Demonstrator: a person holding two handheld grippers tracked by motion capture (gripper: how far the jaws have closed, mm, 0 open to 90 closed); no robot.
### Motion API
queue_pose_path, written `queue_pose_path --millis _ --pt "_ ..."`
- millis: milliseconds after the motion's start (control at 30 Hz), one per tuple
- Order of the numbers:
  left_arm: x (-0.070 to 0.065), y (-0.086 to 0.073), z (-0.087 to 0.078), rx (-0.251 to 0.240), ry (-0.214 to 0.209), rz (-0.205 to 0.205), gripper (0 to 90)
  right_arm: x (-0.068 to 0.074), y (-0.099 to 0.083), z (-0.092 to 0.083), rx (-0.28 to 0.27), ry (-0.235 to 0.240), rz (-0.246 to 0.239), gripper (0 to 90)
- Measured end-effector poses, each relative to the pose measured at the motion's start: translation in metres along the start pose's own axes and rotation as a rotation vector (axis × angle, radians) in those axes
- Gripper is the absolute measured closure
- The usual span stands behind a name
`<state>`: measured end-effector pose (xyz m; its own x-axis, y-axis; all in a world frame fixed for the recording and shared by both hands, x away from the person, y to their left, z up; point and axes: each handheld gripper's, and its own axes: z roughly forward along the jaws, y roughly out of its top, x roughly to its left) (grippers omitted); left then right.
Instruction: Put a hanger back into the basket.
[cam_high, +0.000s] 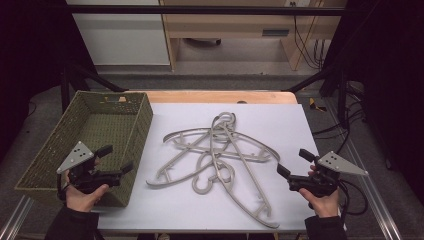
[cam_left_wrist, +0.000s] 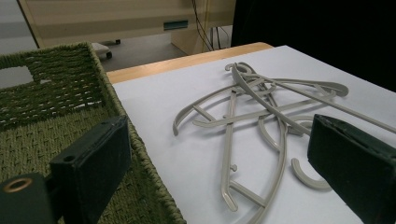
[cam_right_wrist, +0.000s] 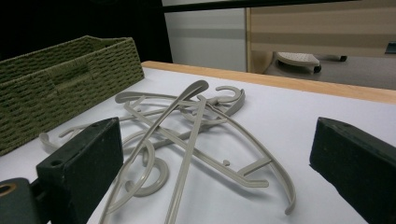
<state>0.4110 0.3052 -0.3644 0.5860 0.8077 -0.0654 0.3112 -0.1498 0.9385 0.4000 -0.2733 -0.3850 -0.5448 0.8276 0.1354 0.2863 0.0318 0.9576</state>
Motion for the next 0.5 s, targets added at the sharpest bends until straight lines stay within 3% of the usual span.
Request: queue_pose_path --millis 233,500 --pt "-0.001 0.0 0.0 -0.001 -0.002 -0.001 6.0 0.006 0.004 0.004 0.058 -0.017 -0.016 4.4" --pt "-0.002 0.0 0.0 0.002 -0.007 0.007 6.2 0.021 0.008 0.013 0.109 0.013 -0.028 5.7"
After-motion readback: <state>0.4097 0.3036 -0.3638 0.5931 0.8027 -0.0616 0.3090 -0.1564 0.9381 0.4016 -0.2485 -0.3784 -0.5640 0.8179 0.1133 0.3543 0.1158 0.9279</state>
